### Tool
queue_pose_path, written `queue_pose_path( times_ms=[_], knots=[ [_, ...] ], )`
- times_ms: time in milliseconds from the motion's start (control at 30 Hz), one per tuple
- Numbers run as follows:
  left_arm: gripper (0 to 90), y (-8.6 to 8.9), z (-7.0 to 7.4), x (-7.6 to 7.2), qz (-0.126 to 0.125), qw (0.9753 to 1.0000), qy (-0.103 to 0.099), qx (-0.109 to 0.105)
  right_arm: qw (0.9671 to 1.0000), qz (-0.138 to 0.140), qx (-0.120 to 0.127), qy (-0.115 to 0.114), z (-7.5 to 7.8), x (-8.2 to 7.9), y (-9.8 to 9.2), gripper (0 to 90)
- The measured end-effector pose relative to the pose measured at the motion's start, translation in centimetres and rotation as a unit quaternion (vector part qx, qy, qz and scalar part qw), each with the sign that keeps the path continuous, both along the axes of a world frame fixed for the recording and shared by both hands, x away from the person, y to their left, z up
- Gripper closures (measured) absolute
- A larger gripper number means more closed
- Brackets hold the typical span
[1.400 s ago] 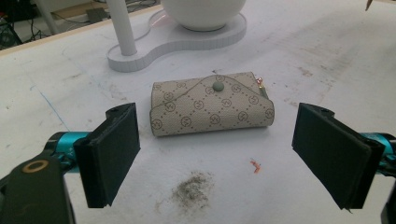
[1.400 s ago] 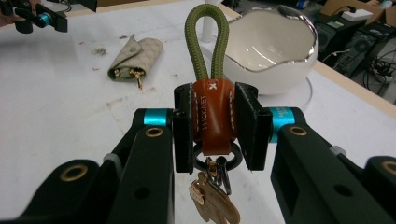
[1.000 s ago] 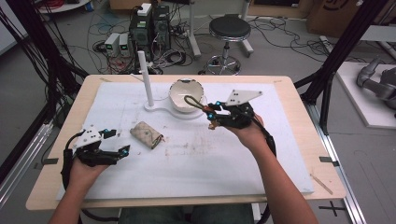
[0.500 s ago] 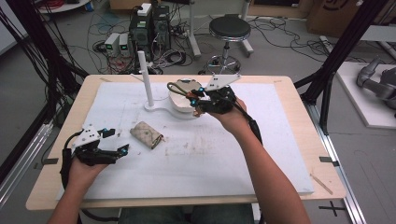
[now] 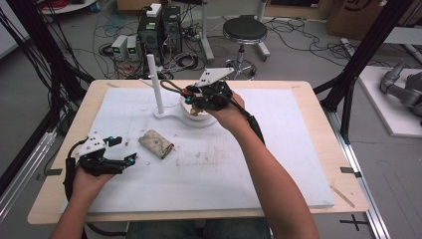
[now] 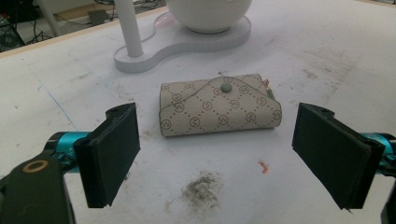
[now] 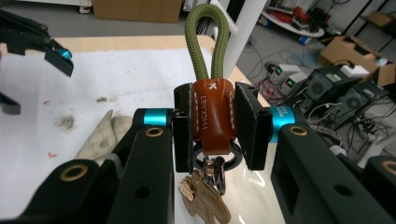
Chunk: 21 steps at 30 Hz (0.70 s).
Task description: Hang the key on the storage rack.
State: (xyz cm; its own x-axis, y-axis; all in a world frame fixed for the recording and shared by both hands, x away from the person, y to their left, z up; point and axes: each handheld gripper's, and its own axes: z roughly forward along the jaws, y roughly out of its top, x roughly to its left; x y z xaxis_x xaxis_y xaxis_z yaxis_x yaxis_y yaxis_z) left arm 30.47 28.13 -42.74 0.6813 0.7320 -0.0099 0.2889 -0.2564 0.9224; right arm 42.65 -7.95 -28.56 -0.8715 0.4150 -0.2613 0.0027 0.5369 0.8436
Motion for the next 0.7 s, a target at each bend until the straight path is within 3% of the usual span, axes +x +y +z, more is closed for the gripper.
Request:
queue_pose_path(
  times_ms=[433, 700],
  knots=[
    [15.0, 0.5, -0.2, 0.2, 0.006, 1.0000, 0.003, 0.000, 0.9998, -0.005, -0.004, -0.018, 0.6, 1.8, 3.0, 70.6],
    [15.0, 0.6, -0.2, 0.2, 0.007, 1.0000, 0.004, 0.000, 0.9998, -0.004, -0.012, -0.015, 0.6, 2.8, 4.8, 70.5]
  ],
)
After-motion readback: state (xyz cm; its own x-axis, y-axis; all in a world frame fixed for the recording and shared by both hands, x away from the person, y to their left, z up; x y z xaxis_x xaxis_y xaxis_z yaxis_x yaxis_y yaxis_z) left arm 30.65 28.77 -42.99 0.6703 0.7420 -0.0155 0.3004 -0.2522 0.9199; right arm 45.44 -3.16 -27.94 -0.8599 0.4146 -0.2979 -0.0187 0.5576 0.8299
